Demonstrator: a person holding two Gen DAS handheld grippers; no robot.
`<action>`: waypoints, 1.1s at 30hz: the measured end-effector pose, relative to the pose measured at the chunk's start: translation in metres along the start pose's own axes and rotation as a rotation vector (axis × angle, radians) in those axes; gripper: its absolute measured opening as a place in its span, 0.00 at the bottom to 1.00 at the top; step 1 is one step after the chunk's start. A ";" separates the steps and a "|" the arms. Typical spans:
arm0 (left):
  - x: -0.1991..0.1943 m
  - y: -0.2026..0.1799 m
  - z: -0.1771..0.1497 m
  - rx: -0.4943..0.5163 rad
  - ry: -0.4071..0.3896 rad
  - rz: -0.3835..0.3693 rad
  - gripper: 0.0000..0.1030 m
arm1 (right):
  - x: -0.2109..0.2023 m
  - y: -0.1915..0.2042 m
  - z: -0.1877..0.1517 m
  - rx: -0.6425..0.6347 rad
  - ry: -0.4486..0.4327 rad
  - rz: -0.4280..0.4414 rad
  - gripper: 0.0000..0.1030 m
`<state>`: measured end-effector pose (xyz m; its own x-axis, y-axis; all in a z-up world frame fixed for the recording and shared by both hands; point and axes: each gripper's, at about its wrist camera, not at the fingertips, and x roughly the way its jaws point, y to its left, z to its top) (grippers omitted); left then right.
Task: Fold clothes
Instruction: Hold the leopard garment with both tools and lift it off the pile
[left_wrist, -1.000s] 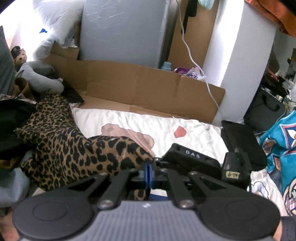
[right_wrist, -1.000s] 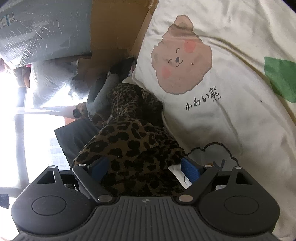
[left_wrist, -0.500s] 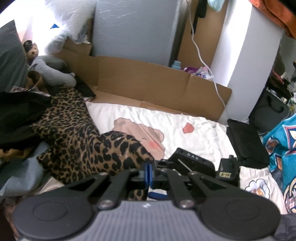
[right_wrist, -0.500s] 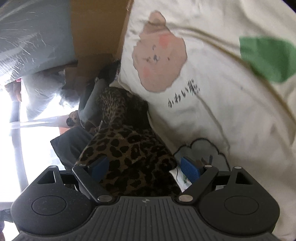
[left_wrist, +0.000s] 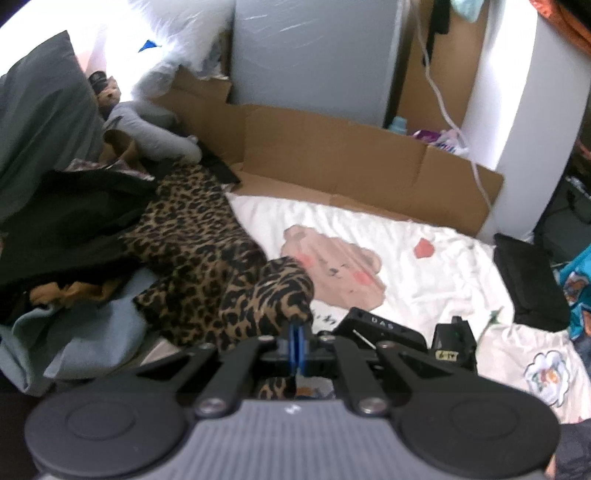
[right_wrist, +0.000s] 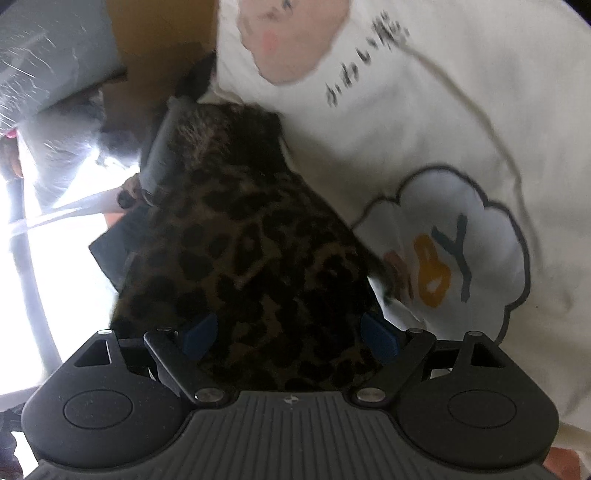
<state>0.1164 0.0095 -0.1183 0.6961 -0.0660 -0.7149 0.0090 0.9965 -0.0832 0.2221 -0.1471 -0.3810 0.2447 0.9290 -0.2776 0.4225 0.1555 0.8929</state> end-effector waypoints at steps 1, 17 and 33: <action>0.002 0.003 -0.001 -0.001 0.008 0.006 0.02 | 0.004 -0.001 0.000 -0.003 0.000 -0.007 0.86; 0.007 0.027 -0.015 -0.041 0.061 0.027 0.02 | 0.051 0.009 0.001 -0.036 0.021 -0.023 0.60; 0.029 -0.004 -0.031 -0.013 0.123 -0.038 0.02 | -0.023 0.034 0.020 -0.217 -0.135 -0.092 0.04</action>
<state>0.1137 0.0024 -0.1601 0.6023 -0.1099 -0.7907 0.0234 0.9925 -0.1201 0.2480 -0.1697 -0.3514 0.3339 0.8569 -0.3929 0.2554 0.3190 0.9127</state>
